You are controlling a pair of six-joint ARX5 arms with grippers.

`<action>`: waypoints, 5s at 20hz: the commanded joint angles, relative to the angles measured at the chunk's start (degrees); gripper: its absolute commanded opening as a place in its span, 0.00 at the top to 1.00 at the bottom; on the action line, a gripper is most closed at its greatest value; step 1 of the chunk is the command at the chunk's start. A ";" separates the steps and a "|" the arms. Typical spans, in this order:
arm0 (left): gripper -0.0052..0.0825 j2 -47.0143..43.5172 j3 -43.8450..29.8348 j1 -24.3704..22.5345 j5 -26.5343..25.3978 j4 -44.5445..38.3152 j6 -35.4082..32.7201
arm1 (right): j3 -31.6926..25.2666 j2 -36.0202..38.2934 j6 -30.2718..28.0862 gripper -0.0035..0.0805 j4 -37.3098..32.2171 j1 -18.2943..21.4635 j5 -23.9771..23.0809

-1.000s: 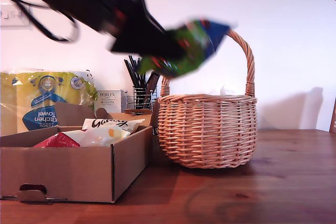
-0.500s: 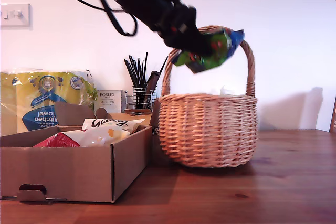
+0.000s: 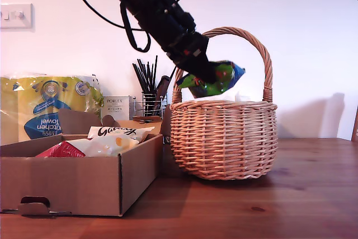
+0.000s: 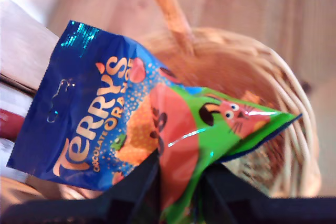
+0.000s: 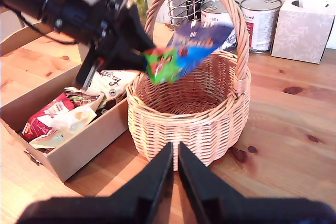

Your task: Move the bags of Easter eggs from the cardboard box on the left into the woven basket on the right side.

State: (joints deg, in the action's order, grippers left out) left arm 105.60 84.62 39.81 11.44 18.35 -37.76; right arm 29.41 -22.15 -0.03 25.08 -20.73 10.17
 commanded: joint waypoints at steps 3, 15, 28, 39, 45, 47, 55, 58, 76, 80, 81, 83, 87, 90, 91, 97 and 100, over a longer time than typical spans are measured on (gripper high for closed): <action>0.66 0.94 0.15 0.09 0.07 -2.36 0.26 | 0.28 -0.07 -0.04 0.97 -0.33 -0.26 0.42; 0.79 -1.40 0.17 1.07 -0.63 4.02 1.99 | 0.31 -0.07 -0.04 0.97 -0.35 -0.26 0.42; 0.96 -24.81 -17.27 -3.82 -0.57 13.97 7.78 | 0.31 -0.07 -1.53 0.97 0.09 -0.26 1.25; 0.96 -41.55 -33.75 -11.32 0.72 18.93 7.32 | 0.31 -0.13 -1.95 0.97 4.15 -0.26 18.21; 0.21 -33.51 -33.75 -11.32 -0.07 16.79 7.39 | 0.31 -0.13 -1.97 0.97 4.02 -0.26 18.47; 0.09 -30.32 -33.75 -11.30 -2.99 14.29 7.28 | 0.31 -0.13 -1.97 0.97 4.09 -0.26 18.47; 0.09 -19.47 -33.75 -11.30 -4.90 7.78 7.37 | 0.31 -0.13 -3.02 0.97 4.11 -0.26 18.47; 0.09 -16.72 -33.75 -11.30 -7.76 7.32 7.37 | 0.31 -0.13 -3.04 0.97 4.07 -0.26 18.47; 0.84 -13.84 -32.87 -11.30 -9.03 8.04 7.34 | 0.31 -0.13 -3.26 0.97 3.93 -0.26 18.38; 0.84 -15.02 -28.94 -11.23 -9.64 13.11 7.37 | 0.31 -0.13 -3.45 0.97 3.93 -0.26 18.36; 0.84 -15.67 -27.71 -11.26 -9.66 14.32 7.37 | 0.31 -0.13 -3.45 0.97 3.93 -0.26 18.36; 0.84 -17.40 -25.88 -11.26 -9.64 15.54 7.37 | 0.31 -0.13 -3.45 0.97 3.93 -0.26 18.34; 0.84 -22.38 -22.64 -10.38 -9.49 16.37 7.80 | 0.31 -0.13 -3.48 0.97 3.91 -0.26 18.21; 0.84 -25.83 -19.78 -7.85 -6.56 15.96 7.85 | 0.31 -0.13 -3.48 0.97 3.91 -0.26 18.14; 0.84 -26.25 -18.75 -6.47 -4.70 15.06 7.85 | 0.31 -0.13 -3.50 0.97 3.91 -0.26 18.08; 0.84 -23.63 -17.66 2.45 -0.57 -5.51 9.44 | 0.31 -0.13 -4.59 0.97 3.91 -0.26 17.79; 0.84 -19.74 -17.64 3.76 -0.07 -14.23 9.25 | 0.31 -0.13 -4.63 0.97 3.87 -0.26 17.79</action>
State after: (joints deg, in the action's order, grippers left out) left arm 83.94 67.35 44.07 11.42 5.82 -28.64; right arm 29.41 -22.15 -4.43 29.23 -20.73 27.94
